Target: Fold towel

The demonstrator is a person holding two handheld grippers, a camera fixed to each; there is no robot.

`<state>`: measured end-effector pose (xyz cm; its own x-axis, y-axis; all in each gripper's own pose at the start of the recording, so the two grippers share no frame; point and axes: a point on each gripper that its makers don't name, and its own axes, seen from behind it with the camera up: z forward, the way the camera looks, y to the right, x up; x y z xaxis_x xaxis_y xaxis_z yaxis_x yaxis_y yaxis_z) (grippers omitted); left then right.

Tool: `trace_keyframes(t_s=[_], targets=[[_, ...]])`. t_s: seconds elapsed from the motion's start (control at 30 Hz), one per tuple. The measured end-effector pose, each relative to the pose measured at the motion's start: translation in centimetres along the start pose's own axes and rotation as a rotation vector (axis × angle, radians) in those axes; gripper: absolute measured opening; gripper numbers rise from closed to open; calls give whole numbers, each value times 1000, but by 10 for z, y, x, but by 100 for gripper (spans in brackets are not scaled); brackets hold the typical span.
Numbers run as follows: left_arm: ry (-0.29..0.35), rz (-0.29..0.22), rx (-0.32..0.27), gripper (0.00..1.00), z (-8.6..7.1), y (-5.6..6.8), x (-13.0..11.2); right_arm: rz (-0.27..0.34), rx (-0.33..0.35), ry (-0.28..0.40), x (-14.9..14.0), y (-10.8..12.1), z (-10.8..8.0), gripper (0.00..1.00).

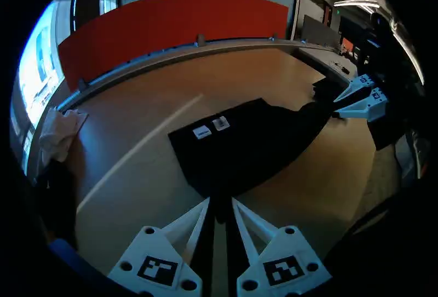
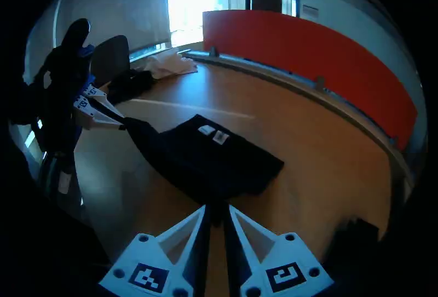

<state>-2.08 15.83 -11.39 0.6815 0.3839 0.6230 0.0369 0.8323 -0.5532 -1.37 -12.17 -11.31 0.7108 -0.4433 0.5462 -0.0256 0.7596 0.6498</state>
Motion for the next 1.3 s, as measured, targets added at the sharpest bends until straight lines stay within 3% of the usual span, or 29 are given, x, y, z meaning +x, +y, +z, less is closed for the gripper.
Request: trace_keyframes(t_s=[0.7, 1.0, 1.3], targets=[[-15, -36, -28, 12, -35, 15, 3, -12, 38, -23, 6, -16, -28, 15], [-20, -41, -29, 12, -36, 17, 0, -12, 43, -31, 3, -18, -28, 15], [-38, -64, -33, 12, -24, 18, -2, -13, 40, -51, -2, -13, -20, 15]])
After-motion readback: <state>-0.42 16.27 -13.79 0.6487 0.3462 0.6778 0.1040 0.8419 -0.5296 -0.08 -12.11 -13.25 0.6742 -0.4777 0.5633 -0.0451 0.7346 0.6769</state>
